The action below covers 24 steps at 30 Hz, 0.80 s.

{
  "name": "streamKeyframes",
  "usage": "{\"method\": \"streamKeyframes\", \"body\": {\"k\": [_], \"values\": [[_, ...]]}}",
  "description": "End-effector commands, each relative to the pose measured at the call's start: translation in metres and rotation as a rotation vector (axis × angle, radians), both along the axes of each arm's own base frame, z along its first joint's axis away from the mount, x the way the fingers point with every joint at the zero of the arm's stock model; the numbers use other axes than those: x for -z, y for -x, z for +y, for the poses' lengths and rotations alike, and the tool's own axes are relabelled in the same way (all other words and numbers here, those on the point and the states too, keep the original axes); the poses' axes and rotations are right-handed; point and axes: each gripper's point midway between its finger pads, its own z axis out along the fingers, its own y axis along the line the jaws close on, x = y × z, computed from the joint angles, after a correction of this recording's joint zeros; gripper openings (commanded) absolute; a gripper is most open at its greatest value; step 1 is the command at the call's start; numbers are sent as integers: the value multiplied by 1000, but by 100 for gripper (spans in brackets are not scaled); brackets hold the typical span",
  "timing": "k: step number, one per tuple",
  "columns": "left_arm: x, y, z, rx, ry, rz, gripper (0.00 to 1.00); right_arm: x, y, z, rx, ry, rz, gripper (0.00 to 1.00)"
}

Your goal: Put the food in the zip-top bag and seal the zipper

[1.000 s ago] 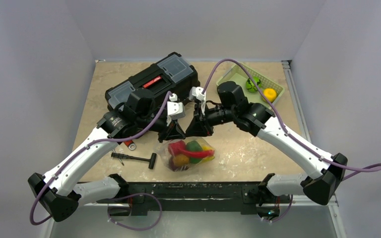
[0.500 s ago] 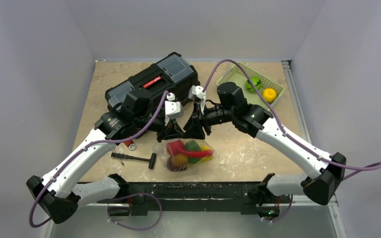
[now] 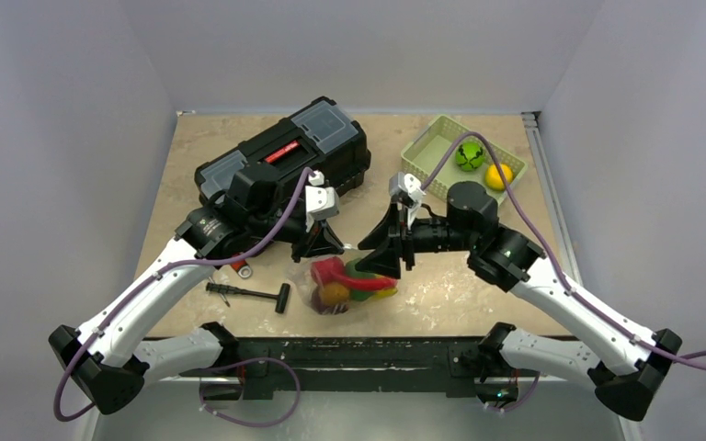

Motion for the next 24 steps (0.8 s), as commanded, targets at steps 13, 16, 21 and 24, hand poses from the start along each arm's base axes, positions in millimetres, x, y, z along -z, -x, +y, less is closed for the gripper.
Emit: {"method": "streamKeyframes", "body": {"k": [13,16,21,24], "values": [[-21,1,-8,40,70,-31,0,3,-35,4,94,50,-155,35],[-20,1,-8,41,68,-27,0,10,-34,-1,66,108,-202,25],[-20,1,-8,42,68,-25,0,8,-29,0,33,101,-215,11],[-20,1,-8,43,66,-24,0,9,-29,1,26,108,-206,9]]}}
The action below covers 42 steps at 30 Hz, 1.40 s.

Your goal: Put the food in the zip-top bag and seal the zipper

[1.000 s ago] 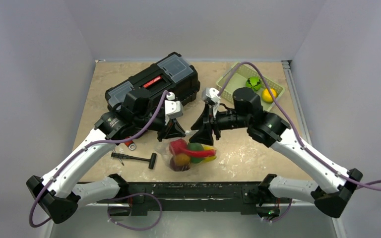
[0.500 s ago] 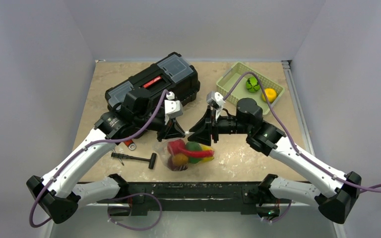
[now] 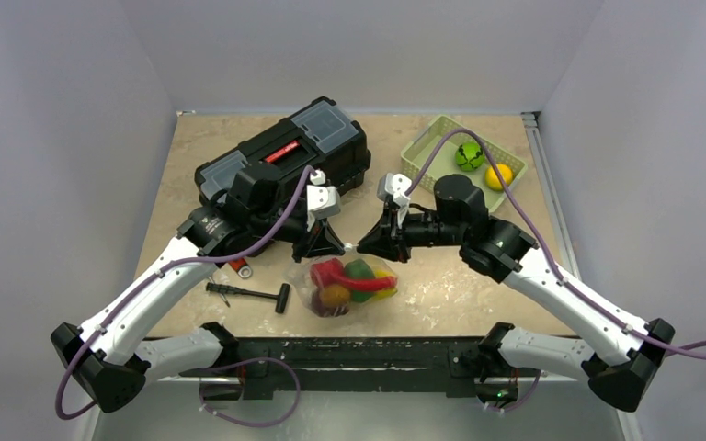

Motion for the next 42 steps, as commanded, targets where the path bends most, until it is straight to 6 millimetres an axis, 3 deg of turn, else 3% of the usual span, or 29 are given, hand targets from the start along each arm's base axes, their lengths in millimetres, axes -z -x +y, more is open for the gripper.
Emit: {"method": "streamKeyframes", "body": {"k": [1,7,12,16,19,21,31,39,42], "values": [[-22,0,-6,36,68,-53,0,-12,1,1,-28,4,-48,10],[-22,0,-7,38,69,-51,0,-17,1,5,-49,-16,-65,11],[-23,0,-7,37,69,-51,0,-19,-2,10,-54,-39,-65,0],[-25,-5,-6,1,60,-49,0,-19,-8,10,-21,-31,-74,0],[-28,-8,-5,-25,64,-58,24,-22,-16,4,56,-60,-100,0],[-30,-7,-5,-26,77,-67,34,-27,-17,1,79,-89,-114,0],[-37,-14,-10,-60,142,-79,52,-22,-13,2,59,-86,-95,0],[-41,-15,-18,-60,218,-82,52,-24,-11,1,54,-90,-97,0],[-41,-14,-20,-39,225,-77,40,-26,-11,0,61,-98,-104,0]]}}
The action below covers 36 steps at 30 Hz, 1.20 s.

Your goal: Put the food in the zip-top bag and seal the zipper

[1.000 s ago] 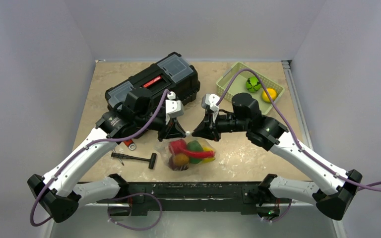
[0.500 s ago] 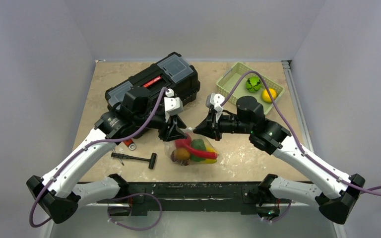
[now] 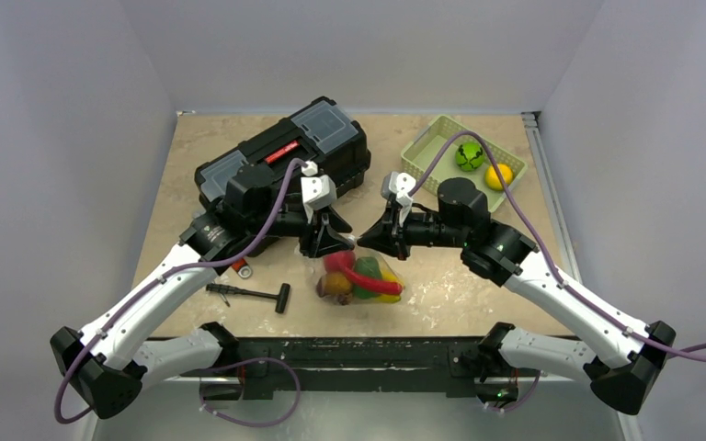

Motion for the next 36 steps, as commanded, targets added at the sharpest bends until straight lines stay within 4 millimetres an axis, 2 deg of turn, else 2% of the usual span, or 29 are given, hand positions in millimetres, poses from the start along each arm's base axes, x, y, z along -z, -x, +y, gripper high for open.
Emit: {"method": "streamKeyframes", "body": {"k": [1,9,12,17,21,26,30,32,36], "values": [[-22,4,-7,41,84,-46,37,-26,0,1,6,-80,-63,0],[-20,5,-8,57,80,-33,20,-28,0,0,13,-92,-61,0],[-18,7,-9,73,72,-15,21,-31,1,0,12,-102,-62,0],[-14,14,-12,122,50,14,31,-31,1,0,11,-101,-62,0],[-11,16,-12,131,30,15,32,-30,2,-1,11,-101,-65,0],[-11,9,-11,92,22,-3,17,-31,2,-1,14,-105,-61,0],[-13,4,-9,57,24,-27,8,-28,-5,-3,69,-101,-37,0],[-13,2,-8,41,20,-36,1,-27,-10,-4,107,-107,-23,0],[-10,-3,-8,16,13,-35,0,-28,-25,-12,232,-147,-11,0]]}}
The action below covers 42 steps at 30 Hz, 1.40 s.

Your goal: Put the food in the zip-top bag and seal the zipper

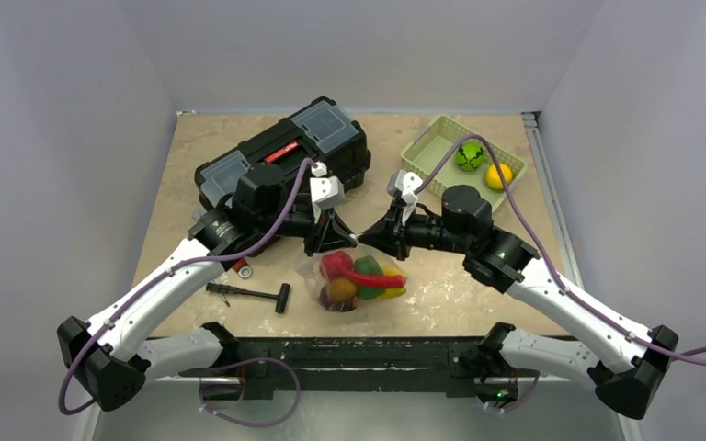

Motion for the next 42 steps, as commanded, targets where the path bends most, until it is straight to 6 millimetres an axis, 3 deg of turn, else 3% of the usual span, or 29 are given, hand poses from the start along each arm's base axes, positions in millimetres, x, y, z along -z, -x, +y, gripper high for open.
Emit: {"method": "streamKeyframes", "body": {"k": [1,11,17,21,24,26,28,31,34,42], "values": [[-23,-5,0,-22,38,-77,0,-26,-22,-12,183,-115,-36,0],[-17,-11,1,-51,12,-67,0,-29,-57,-60,550,-188,-38,0],[-14,-14,2,-63,-4,-68,0,-27,-53,-61,543,-183,-12,0],[-15,-15,3,-70,-6,-72,0,-26,-35,-46,369,-87,-41,0],[-14,-15,3,-72,-9,-72,0,-6,-16,-33,188,77,-14,33],[-15,-15,3,-69,-10,-73,0,-2,-12,-31,129,145,-11,39],[-15,-14,4,-67,-12,-75,0,-3,-3,-25,52,141,-13,52],[-14,-12,4,-59,-18,-72,0,3,14,-13,-96,146,-6,60],[-14,-9,4,-39,-15,-70,0,8,26,-2,-251,179,-11,61],[-13,-3,3,-3,-15,-63,0,29,13,20,-407,303,14,37]]}}
